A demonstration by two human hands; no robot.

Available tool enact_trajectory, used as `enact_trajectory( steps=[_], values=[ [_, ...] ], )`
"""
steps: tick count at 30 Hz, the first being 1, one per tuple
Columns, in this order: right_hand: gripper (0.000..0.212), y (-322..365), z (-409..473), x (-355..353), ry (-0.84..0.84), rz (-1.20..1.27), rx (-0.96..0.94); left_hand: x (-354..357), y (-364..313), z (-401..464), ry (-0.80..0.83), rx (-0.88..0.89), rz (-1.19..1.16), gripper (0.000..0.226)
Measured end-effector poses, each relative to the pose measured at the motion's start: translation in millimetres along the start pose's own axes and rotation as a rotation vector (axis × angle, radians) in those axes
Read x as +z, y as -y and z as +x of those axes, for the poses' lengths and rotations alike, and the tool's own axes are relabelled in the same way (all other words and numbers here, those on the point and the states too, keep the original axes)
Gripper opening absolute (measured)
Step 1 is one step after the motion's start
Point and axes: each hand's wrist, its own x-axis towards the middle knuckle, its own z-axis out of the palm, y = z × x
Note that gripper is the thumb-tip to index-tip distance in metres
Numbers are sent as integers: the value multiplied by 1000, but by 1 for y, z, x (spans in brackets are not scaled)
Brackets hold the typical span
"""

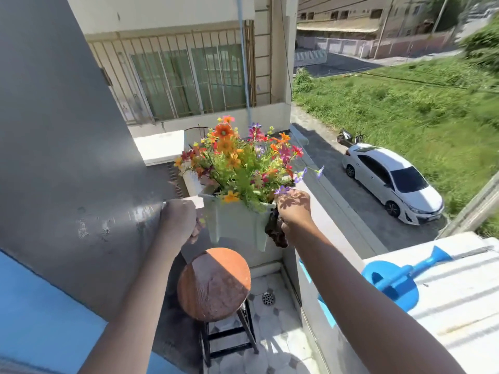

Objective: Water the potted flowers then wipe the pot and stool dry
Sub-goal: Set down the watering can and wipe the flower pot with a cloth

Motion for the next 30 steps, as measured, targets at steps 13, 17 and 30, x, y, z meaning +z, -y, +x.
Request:
enact_trajectory(
  steps=[13,17,30],
  values=[
    [20,-11,-29,17,13,45,-61,75,-3,-47,230,-244,-125,51],
    [35,-22,-37,20,29,-36,-84,70,8,-34,211,-267,-94,32],
    [30,13,23,-4,61,-398,-494,46,-1,-41,313,-237,-290,42]
  ],
)
